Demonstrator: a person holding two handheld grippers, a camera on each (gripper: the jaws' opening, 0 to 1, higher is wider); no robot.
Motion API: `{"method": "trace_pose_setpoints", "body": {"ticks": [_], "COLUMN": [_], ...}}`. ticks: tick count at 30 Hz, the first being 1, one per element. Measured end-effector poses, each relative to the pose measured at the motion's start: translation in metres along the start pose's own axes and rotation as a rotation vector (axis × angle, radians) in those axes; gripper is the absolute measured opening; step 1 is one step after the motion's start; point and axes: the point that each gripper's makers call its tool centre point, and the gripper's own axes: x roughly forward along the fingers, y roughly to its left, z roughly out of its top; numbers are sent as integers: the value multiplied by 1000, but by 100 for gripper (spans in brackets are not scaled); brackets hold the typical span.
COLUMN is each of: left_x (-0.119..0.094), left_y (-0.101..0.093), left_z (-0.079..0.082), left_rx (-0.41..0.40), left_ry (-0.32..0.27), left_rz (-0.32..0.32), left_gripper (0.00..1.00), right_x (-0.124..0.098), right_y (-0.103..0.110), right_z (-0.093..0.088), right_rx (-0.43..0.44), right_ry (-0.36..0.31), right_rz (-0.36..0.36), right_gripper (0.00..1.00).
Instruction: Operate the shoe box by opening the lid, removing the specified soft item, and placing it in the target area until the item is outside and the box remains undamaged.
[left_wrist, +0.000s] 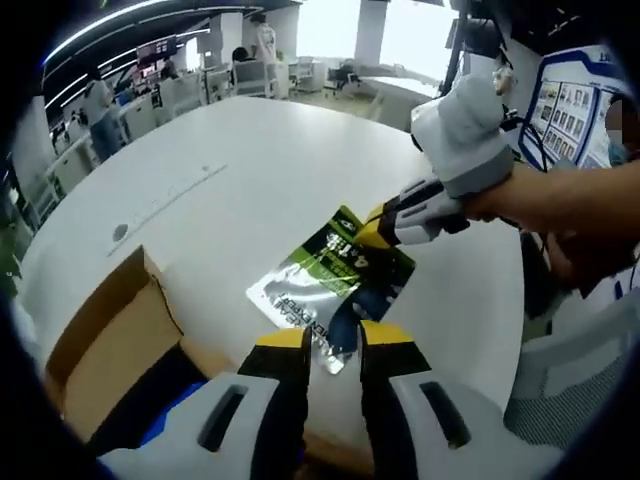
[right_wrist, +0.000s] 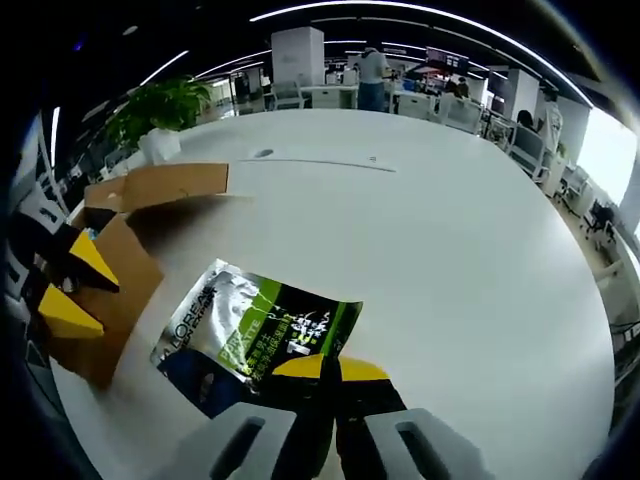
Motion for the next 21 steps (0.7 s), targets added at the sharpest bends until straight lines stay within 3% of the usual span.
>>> {"method": "trace_pose_setpoints", "body": {"ticks": [14,21], "left_x": [-37,-55], "left_y": [26,46], "left_z": [-2,-14], "left_rx": [-88,-115], "left_ry": [-73,-83], "left_rz": [52,105], "left_gripper": [21,21], "right_x": [12,16], "right_y": [19,30], "right_z": [13,17], "right_rx": [-32,-70], "right_ry": [6,12], "right_rz": [34,48], "right_gripper": [0,0]}}
